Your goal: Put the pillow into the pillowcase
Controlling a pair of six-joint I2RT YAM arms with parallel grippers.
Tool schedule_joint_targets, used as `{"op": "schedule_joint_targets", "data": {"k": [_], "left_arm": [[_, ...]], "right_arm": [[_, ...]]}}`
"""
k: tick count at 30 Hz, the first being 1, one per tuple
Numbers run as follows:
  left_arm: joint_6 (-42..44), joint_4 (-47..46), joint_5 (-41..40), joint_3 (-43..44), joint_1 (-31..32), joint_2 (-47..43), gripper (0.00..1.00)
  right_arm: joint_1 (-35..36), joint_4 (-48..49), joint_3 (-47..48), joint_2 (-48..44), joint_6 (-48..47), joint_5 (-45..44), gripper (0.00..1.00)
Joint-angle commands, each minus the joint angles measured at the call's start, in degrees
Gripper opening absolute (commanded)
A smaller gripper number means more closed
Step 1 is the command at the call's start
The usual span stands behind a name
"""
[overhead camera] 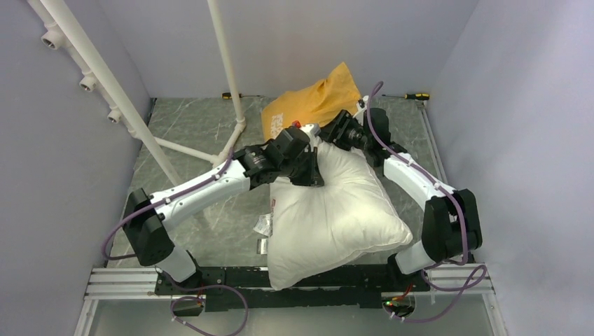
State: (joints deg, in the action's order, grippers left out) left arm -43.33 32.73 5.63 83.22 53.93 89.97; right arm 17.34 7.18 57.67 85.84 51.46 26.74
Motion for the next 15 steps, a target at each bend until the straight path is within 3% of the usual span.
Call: {"op": "schedule_joint_targets", "data": {"k": [1,7,15], "left_arm": [[-0.68,-0.64,-2.6,-4.01,-3.36,-0.65,0.0],[3.28,6.17,-7.29,-10.81,-12.62,-12.66,0.0],[5.15,10.1,-4.7,-14.37,-19.53,-22.15,0.0]], "right_arm": [[2.26,-13.5,5.37,-2.97,-7.16,0.48,0.62],[1.06,-33.07,11.67,-11.74,-21.24,-10.97,0.92],[-9.16,-31.14,8.33,-12.86,-26.36,-9.96,0.97]]}}
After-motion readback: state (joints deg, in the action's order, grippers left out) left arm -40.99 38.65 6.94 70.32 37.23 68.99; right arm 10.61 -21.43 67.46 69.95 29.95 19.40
